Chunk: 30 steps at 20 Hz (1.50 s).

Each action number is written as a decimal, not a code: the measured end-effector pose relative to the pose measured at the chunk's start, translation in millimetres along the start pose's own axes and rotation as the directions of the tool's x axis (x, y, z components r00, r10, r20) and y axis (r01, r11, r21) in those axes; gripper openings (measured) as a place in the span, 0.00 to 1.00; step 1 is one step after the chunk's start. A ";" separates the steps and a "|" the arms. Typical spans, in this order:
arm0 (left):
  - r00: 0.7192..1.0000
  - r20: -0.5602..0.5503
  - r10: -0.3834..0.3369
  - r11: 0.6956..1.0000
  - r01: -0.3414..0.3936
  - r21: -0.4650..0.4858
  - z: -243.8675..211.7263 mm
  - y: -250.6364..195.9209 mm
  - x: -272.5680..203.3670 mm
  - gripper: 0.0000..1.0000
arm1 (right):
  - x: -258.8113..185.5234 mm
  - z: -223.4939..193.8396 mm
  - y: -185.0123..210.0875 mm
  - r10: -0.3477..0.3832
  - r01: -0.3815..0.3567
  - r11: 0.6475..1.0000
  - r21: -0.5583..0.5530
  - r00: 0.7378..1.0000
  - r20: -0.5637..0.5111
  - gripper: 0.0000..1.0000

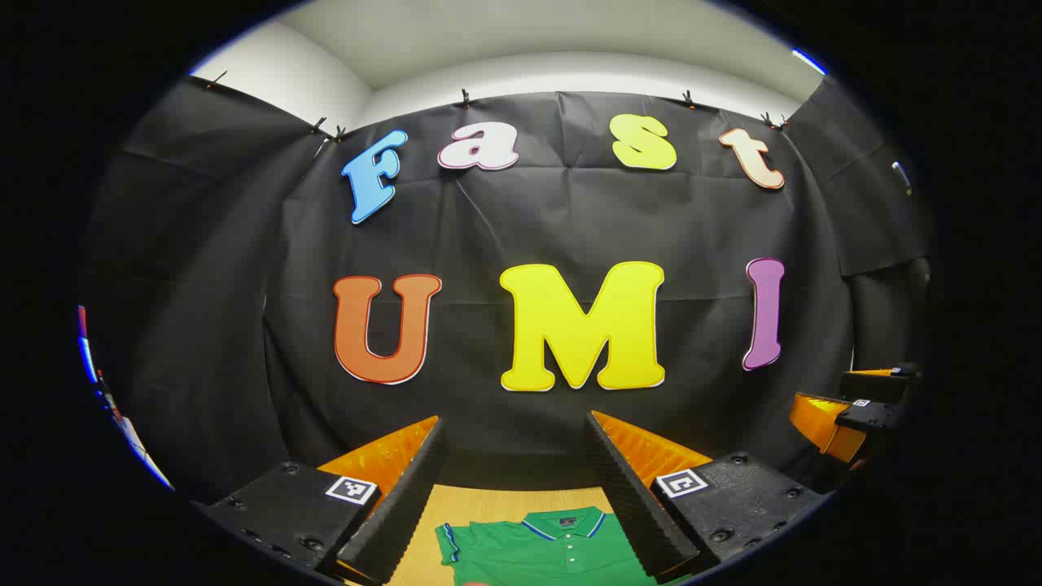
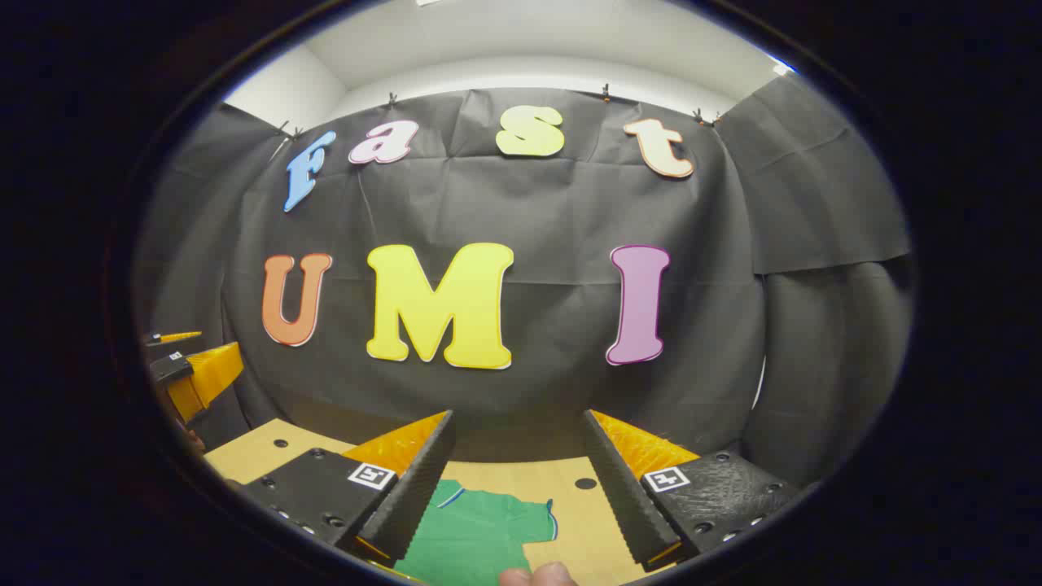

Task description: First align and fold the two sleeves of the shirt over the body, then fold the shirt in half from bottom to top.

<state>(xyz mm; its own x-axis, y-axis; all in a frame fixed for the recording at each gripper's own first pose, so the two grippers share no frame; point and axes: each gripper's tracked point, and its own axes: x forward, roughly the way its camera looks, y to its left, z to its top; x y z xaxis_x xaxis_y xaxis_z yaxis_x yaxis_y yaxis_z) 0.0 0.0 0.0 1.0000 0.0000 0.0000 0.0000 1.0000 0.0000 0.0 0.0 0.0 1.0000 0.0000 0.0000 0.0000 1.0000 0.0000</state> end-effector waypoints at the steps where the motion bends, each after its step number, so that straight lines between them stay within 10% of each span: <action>1: 1.000 -0.006 0.006 1.000 -0.006 -0.004 -2.7 1.2 1.9 1.00 | 0.8 -2.4 0.9 0.004 -0.004 1.000 -0.004 1.000 -0.004 0.95; 18: 1.000 -0.001 0.020 0.999 -0.020 0.031 -7.9 1.6 2.6 1.00 | 13.4 -24.8 -10.1 0.031 -0.032 0.999 -0.020 0.999 -0.037 0.97; 30: 0.996 -0.085 0.025 0.998 -0.020 0.060 -42.9 -14.9 7.2 1.00 | 86.9 -209.0 -58.8 0.066 -0.097 0.994 -0.057 0.912 -0.404 0.95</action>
<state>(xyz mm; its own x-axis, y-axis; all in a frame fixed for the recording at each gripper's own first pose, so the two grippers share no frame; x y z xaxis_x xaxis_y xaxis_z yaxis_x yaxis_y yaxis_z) 7.2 -14.9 -42.9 0.9961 0.0246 -0.0846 -0.0196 0.9980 0.0596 86.9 -58.8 -209.0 0.9124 0.0656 -0.4040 -0.0969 0.9936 -0.0574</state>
